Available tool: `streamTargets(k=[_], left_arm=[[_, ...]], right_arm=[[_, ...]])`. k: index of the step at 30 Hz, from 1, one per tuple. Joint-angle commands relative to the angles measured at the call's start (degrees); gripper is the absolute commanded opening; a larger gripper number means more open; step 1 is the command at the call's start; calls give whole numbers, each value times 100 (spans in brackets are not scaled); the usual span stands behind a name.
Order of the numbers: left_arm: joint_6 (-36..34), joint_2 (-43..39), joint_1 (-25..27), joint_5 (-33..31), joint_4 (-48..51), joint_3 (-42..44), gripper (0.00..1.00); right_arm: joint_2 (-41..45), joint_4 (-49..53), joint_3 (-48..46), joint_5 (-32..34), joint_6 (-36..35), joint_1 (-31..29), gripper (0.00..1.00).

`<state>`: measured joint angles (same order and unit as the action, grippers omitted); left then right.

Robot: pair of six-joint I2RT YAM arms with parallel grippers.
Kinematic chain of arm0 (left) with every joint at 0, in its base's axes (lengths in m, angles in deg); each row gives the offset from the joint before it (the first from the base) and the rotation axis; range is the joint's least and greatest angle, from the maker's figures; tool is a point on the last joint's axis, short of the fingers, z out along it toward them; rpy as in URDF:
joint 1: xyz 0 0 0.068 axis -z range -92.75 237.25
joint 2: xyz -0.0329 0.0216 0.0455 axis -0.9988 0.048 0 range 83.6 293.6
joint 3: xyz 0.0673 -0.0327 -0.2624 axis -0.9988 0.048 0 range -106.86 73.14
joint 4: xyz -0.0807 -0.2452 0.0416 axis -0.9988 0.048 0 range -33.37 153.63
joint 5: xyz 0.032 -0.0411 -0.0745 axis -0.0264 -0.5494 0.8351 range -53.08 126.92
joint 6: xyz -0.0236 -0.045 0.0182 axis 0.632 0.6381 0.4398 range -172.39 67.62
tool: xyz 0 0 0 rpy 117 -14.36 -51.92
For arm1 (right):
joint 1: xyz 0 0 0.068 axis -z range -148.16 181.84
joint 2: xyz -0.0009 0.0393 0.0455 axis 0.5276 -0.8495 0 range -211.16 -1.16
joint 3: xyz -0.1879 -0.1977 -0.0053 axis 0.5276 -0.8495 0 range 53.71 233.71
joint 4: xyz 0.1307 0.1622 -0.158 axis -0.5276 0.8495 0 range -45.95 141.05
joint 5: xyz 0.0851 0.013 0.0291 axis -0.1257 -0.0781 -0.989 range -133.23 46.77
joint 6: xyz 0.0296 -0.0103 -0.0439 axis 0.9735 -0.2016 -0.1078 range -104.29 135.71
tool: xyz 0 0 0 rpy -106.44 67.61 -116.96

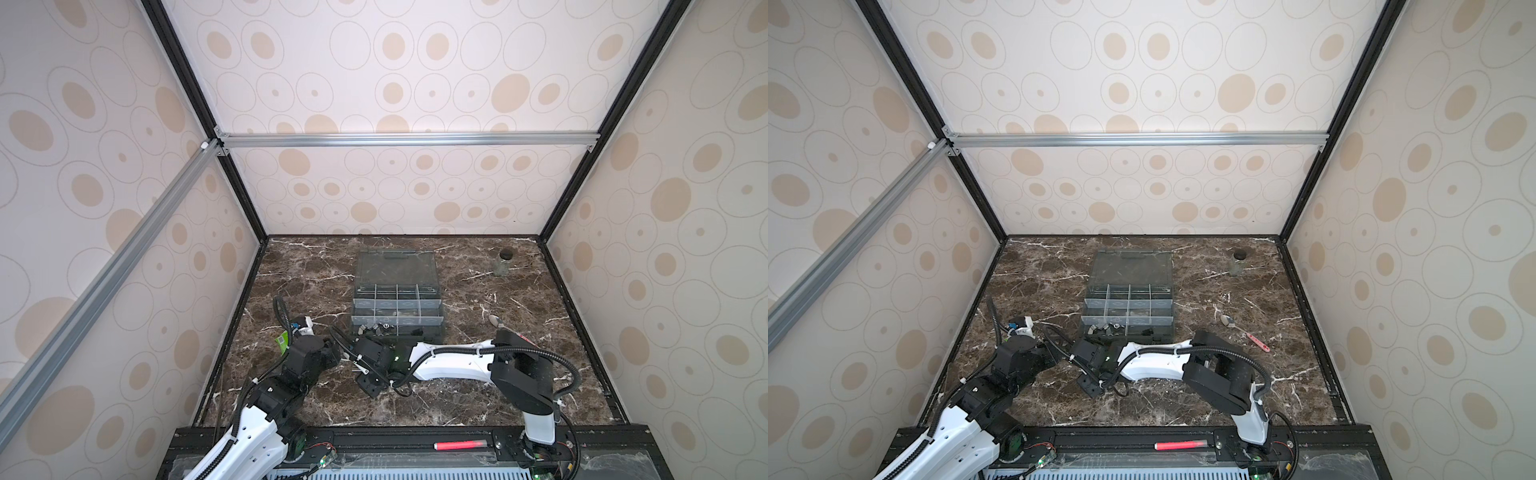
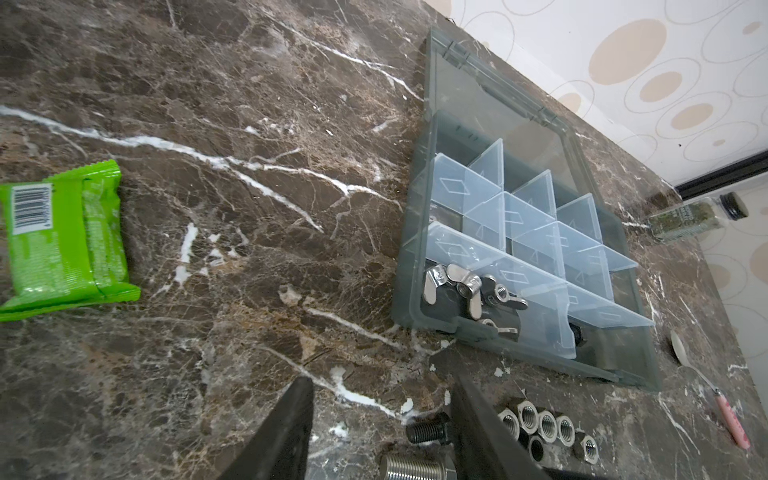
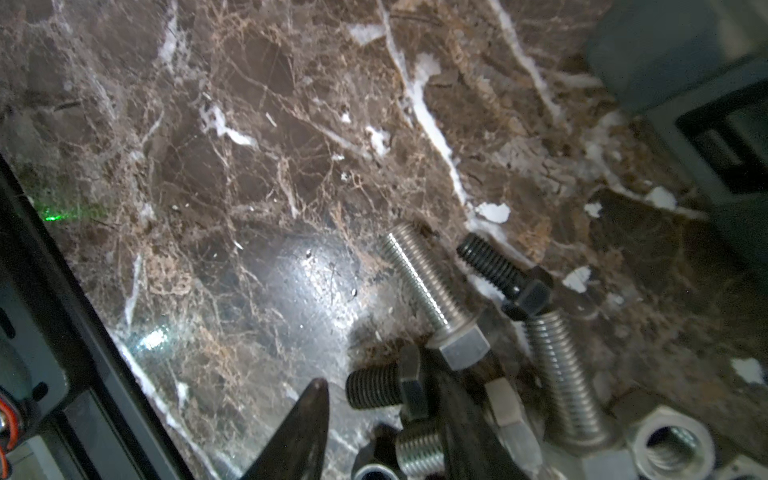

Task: Sort the screws and nuts into containers
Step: 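Lower the right gripper onto the black bolt and close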

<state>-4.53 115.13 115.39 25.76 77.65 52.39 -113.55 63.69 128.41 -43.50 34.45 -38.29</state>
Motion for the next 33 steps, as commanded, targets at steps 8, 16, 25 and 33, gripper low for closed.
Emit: streamTargets(k=[8,16,25,33], left_arm=[[236,-225,-46,-334,364,-25,54],[246,-239,-52,-352,359,-12,54],[254,-244,-66,-343,351,12,55],[251,-259,-72,-334,346,10,55]], right_arm=[[-203,-53,-74,-84,-94,-71,46],[-326,57,-27,14,-183,-78,46],[-572,298,262,268,-343,-170,46],[-538,294,109,379,-253,-194,37]])
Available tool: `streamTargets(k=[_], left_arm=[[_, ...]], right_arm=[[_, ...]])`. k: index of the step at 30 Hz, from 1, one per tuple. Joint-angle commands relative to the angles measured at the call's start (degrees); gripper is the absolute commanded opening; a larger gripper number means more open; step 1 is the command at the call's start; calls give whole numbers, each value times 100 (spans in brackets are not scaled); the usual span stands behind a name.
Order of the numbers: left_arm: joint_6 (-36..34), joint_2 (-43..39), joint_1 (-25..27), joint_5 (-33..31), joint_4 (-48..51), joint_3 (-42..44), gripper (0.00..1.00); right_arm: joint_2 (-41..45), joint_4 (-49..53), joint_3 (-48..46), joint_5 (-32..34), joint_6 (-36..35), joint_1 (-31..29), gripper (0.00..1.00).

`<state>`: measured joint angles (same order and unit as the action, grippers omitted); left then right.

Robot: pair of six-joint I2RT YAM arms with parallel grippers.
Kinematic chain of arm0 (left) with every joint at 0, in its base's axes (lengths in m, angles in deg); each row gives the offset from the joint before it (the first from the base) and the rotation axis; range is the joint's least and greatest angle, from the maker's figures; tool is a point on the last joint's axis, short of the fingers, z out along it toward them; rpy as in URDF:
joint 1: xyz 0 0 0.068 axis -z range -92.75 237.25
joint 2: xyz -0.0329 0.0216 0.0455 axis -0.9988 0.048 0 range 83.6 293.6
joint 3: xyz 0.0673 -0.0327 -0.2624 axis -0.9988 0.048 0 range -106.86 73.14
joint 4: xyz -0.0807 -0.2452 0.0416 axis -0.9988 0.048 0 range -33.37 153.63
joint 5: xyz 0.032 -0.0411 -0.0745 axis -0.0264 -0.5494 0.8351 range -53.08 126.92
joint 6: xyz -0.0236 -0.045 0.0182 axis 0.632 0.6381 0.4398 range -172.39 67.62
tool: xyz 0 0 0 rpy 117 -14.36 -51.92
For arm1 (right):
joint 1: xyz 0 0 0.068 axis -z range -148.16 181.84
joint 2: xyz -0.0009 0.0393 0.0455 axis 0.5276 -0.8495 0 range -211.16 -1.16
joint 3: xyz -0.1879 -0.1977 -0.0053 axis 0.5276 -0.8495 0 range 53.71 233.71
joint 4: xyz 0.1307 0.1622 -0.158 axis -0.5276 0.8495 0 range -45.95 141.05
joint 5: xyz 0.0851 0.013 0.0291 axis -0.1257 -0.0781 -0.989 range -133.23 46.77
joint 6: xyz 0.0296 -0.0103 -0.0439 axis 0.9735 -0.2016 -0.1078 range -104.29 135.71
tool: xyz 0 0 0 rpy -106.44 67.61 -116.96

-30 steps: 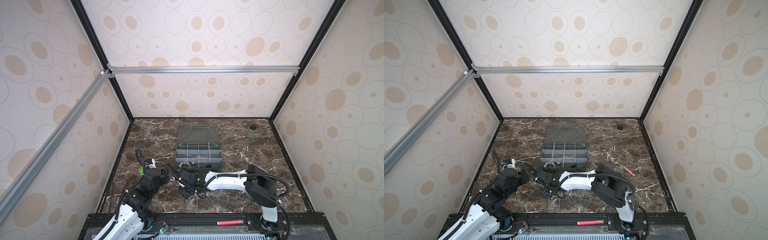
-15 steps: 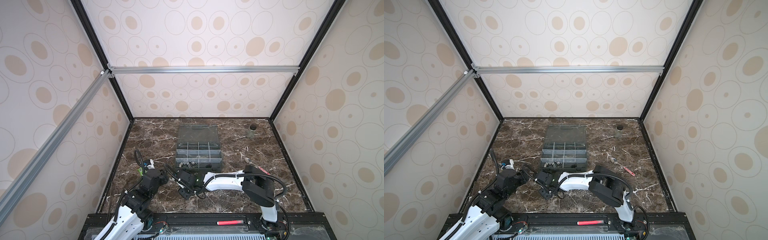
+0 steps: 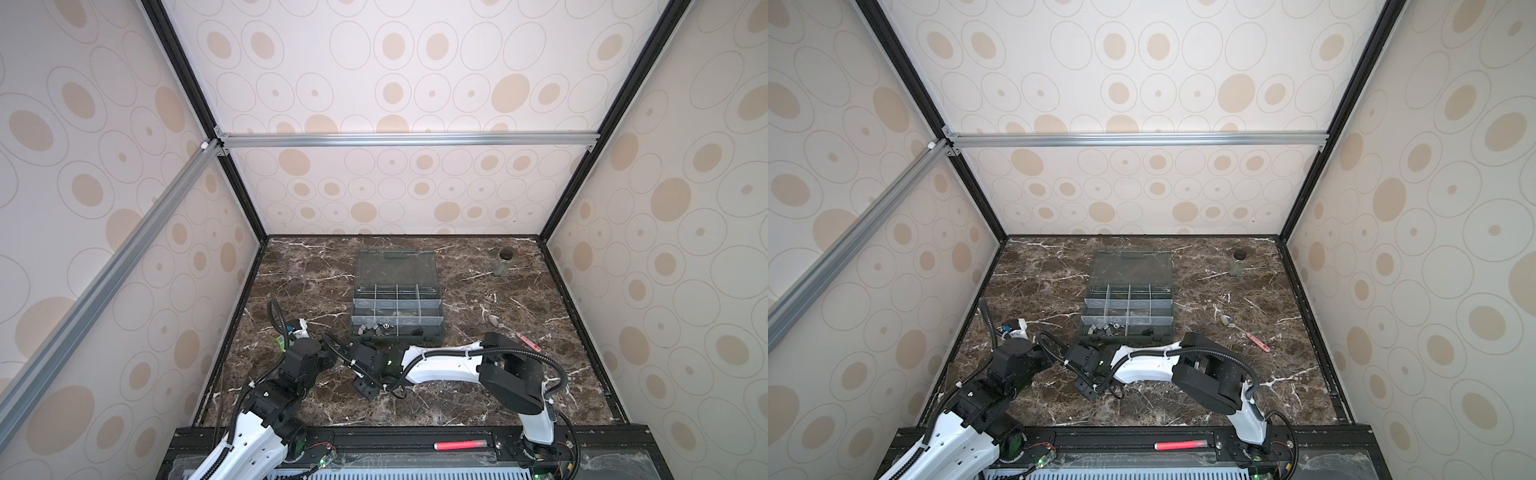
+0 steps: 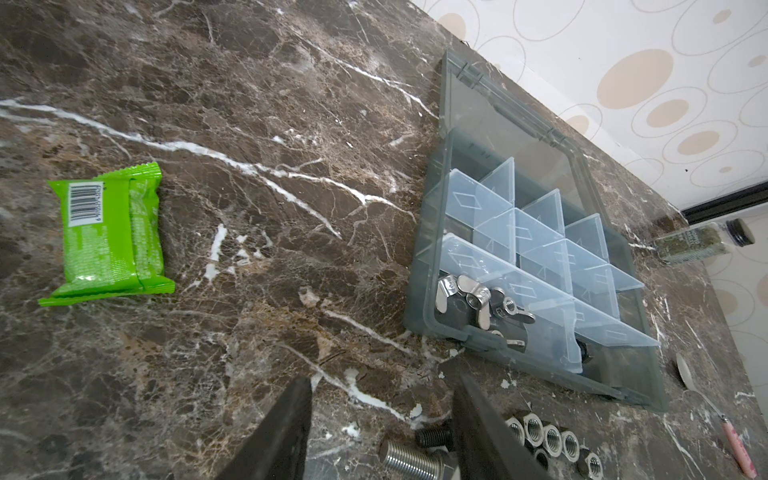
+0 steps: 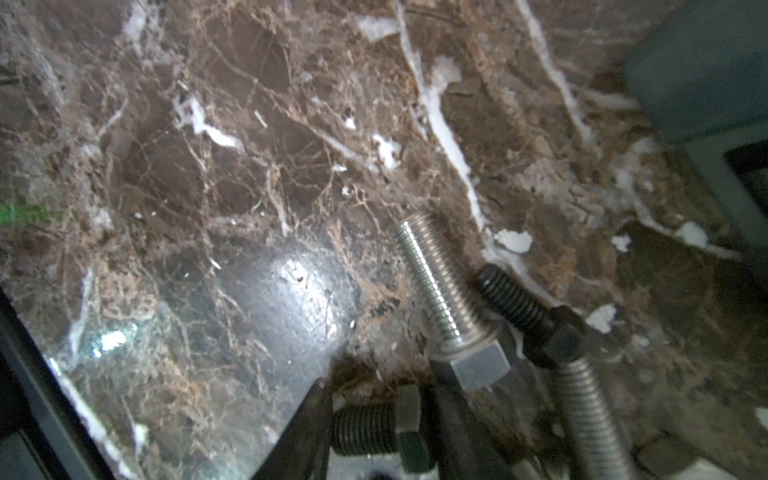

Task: Sort the screws and nuts into containers
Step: 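Lower the right gripper onto the black bolt and close, then lift the black bolt with the right gripper and carry it to the organizer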

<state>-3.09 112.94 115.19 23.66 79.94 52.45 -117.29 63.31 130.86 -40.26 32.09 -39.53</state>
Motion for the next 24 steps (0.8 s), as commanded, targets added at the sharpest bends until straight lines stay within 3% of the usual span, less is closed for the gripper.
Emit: streamTargets(k=[1,11,17,24], left_arm=[[111,-33,-52,-121,119,3,55],[93,-16,-61,-89,85,3,55],[94,-16,-68,-76,60,29,55],[104,-75,-70,-88,77,57,55]], right_arm=[[-142,316,-167,55,-21,-70,36],[-36,317,-242,152,93,-74,30],[108,229,-365,172,38,-82,44],[204,-57,-564,21,-284,-97,48]])
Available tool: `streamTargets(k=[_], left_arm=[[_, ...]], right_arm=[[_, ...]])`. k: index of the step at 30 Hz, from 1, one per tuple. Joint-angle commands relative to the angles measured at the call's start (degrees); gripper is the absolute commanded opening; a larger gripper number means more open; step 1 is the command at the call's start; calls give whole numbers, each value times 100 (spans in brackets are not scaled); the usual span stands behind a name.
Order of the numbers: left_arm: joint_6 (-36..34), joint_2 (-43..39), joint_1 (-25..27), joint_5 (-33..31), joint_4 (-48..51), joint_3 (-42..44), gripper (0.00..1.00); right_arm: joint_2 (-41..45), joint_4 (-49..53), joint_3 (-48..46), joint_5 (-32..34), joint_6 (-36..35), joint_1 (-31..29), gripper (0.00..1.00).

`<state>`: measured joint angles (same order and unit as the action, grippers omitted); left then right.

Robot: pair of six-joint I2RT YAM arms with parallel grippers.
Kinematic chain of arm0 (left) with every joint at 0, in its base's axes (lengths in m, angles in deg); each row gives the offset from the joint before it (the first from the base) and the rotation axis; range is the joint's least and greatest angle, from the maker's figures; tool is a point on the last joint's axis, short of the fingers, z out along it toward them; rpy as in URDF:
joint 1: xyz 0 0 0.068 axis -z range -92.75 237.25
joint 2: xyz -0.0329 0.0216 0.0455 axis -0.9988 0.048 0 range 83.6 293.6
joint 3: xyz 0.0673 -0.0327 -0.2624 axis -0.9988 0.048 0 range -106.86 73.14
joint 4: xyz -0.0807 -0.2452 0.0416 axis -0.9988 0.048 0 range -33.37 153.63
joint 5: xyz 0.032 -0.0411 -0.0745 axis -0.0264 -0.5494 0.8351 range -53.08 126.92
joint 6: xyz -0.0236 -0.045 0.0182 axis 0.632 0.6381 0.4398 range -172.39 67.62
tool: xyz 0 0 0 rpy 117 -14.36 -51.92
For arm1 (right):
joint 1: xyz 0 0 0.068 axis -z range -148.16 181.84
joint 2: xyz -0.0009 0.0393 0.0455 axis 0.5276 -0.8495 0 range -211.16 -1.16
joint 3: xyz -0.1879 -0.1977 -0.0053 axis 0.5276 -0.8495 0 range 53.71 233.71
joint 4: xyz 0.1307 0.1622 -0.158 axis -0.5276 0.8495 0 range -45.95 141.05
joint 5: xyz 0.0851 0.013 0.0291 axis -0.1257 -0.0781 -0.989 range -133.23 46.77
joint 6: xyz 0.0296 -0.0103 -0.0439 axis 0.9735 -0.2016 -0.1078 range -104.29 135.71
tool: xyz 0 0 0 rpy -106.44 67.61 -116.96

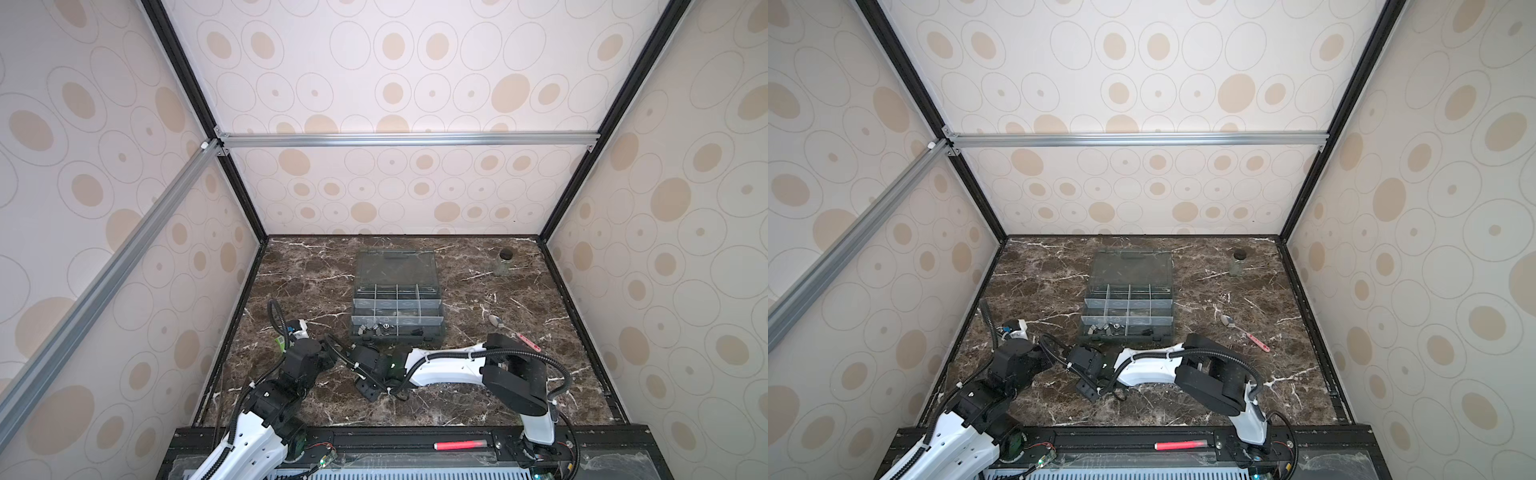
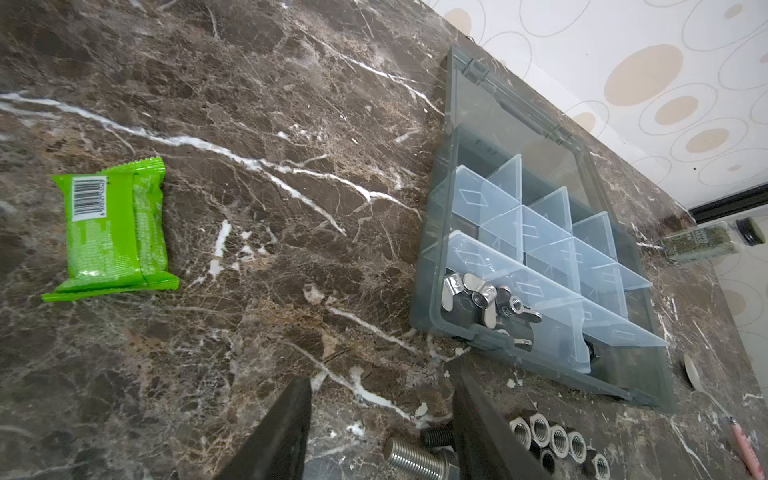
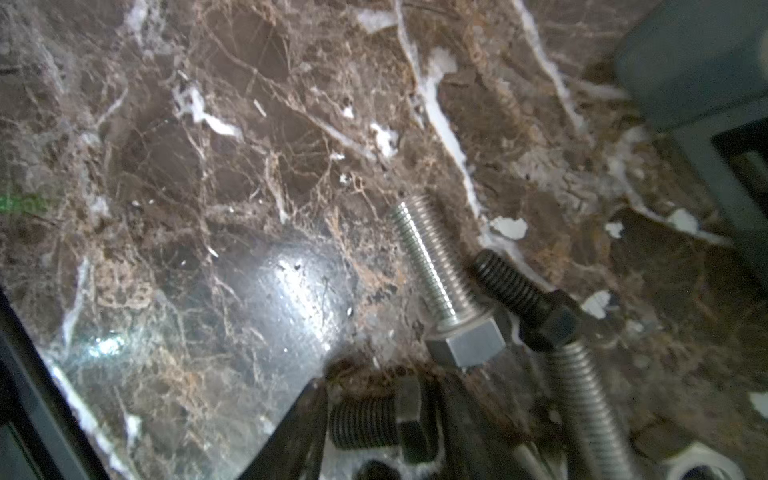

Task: Sort the screws and nuts into containers
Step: 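Lift the black bolt with the right gripper and carry it to the organizer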

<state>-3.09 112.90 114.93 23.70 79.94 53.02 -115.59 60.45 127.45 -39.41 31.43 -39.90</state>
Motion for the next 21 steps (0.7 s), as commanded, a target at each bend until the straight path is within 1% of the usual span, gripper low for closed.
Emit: streamTargets(k=[1,5,11,17,21], left_arm=[[104,-88,-42,-94,86,0,56],[145,-149,-55,-100,88,37,55],[152,-194,-59,-103,106,46,55],[159,-146,-53,-111,86,38,56],[133,-93,-58,-99,71,12,56]], right_arm=[[36,215,-237,-66,-299,-62,49],[-3,186,-228,32,-617,-90,49],[-254,386,-74,272,-746,-160,45],[-227,311,-212,500,-560,-226,33],[100,0,-391,506,-441,-202,30]])
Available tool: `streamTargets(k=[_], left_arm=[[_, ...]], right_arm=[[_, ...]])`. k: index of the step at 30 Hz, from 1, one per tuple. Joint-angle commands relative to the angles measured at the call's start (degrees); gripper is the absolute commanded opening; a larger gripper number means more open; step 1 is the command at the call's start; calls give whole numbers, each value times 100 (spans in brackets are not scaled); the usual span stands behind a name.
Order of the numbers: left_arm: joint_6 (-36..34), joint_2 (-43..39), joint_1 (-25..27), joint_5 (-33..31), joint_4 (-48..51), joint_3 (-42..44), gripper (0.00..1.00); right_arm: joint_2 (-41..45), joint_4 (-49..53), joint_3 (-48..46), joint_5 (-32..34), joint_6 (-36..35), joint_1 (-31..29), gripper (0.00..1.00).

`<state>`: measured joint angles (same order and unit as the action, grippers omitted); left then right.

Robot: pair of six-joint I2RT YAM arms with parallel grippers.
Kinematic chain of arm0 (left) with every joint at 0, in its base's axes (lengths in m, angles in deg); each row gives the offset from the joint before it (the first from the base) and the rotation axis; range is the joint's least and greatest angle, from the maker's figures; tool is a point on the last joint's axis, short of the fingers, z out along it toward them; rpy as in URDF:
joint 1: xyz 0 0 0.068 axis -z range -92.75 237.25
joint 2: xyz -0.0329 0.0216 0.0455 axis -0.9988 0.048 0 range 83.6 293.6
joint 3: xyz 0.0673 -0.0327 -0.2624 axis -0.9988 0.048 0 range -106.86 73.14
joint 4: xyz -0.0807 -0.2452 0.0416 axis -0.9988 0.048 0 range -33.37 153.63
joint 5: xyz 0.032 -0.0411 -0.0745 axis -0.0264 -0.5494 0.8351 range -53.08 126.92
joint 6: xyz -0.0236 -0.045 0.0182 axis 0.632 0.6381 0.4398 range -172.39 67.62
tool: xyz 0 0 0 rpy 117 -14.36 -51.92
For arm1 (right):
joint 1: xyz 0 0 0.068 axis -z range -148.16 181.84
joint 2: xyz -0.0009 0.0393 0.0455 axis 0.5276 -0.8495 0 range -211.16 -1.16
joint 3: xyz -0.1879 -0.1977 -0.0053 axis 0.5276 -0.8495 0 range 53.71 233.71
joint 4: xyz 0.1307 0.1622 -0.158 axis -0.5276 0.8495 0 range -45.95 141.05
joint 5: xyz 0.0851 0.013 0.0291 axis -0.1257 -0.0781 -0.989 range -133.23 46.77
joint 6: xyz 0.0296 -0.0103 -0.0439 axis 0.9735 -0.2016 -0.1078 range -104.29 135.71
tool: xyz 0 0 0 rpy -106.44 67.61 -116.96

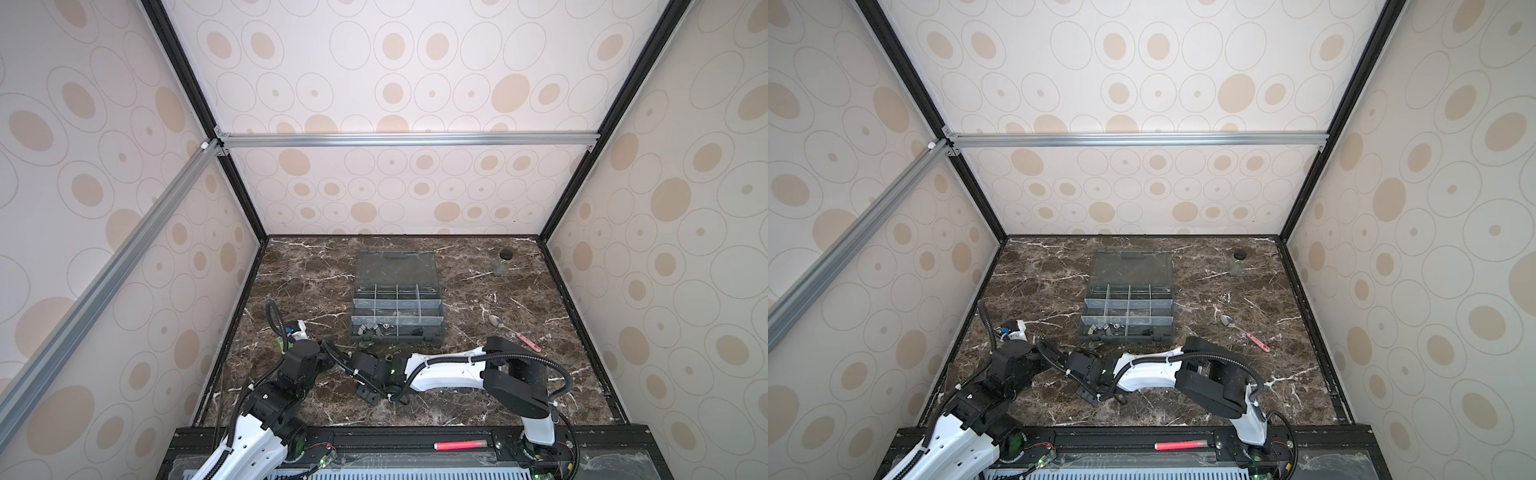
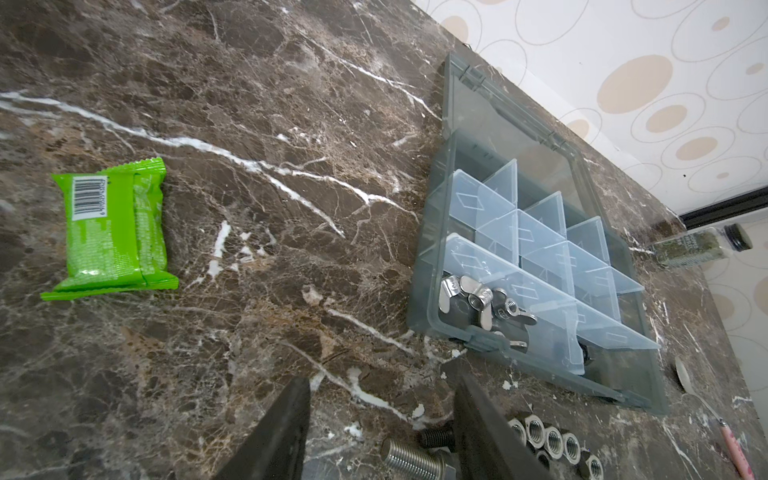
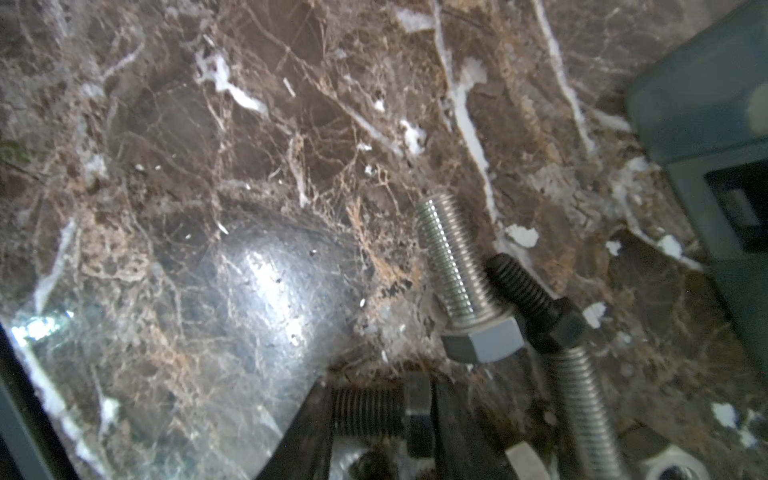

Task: Sort the screws and nuts into containers
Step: 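Lift the black bolt with the right gripper and carry it to the organizer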

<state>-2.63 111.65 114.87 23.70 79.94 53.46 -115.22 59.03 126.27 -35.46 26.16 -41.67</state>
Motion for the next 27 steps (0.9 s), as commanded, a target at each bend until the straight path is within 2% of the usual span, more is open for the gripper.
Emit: streamTargets(k=[1,8,11,14,19,27], left_arm=[[79,38,-46,-94,70,-40,56],[52,27,-56,-86,60,-62,56],[43,28,-61,-62,44,-62,57],[51,12,-55,-37,9,-36,57],[75,0,-59,28,-41,8,57],[49,39,-57,80,-71,-7,57]], right_arm=[[163,79,-298,97,94,-8,30],[1252,-17,-380,2,103,552,30],[1671,162,-425,288,263,1027,30],[1924,403,-532,897,608,1531,31],[1873,1041,-645,1663,1553,2078,31],[1637,964,-1002,1758,2206,2232,31]])
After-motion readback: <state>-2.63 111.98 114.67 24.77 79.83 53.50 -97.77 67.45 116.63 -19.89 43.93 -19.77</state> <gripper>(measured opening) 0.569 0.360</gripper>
